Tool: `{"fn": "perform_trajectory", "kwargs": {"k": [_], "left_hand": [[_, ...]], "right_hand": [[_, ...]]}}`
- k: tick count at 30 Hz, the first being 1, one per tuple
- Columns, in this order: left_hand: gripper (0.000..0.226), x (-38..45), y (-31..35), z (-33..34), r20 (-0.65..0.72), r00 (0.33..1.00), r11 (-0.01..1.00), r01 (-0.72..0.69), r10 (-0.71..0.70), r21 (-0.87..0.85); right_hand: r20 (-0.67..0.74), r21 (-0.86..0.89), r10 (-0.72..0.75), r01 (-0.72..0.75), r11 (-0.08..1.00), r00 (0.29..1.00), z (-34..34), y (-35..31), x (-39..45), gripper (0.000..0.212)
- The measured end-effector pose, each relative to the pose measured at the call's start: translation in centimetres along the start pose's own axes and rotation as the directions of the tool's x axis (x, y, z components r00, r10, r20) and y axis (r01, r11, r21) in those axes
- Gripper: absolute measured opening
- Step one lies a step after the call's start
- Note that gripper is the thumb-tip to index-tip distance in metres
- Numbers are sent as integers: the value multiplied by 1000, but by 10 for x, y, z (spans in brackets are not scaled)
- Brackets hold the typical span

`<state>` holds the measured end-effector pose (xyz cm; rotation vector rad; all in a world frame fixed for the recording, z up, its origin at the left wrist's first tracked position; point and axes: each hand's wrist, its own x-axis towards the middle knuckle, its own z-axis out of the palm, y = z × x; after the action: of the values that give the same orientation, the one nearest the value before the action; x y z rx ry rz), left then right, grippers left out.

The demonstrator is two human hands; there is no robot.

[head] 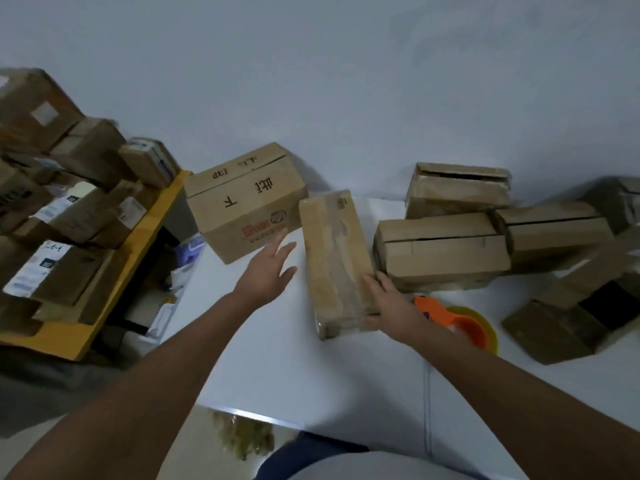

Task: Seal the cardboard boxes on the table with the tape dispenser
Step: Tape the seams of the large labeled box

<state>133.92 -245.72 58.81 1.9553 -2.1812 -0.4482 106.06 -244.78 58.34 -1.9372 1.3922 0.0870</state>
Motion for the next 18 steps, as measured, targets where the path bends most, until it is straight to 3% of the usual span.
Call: {"fn": "perform_trajectory", "kwargs": {"k": [4, 7, 10, 13, 18], "left_hand": [[80, 65, -55, -36, -2, 993, 959, 114, -117, 260], [90, 104, -86, -53, 81, 979, 946, 156, -186, 283], [85, 119, -98, -49, 200, 949, 945, 185, -242, 268], [76, 116, -98, -34, 166, 963, 917, 137, -211, 374], [79, 83, -103, -32, 76, 975, 832, 137, -210, 538]], "right_hand": [[3, 38, 64, -64, 997, 998, 4, -5, 3, 92], [38, 41, 125, -126, 991, 991, 2, -9, 5, 100], [35, 65, 235, -237, 969, 971, -1, -31, 18, 110], [-5, 98, 348, -346, 933, 937, 8, -58, 39, 115], [-97, -58, 427, -434, 899, 899, 32, -76, 49, 115]]}}
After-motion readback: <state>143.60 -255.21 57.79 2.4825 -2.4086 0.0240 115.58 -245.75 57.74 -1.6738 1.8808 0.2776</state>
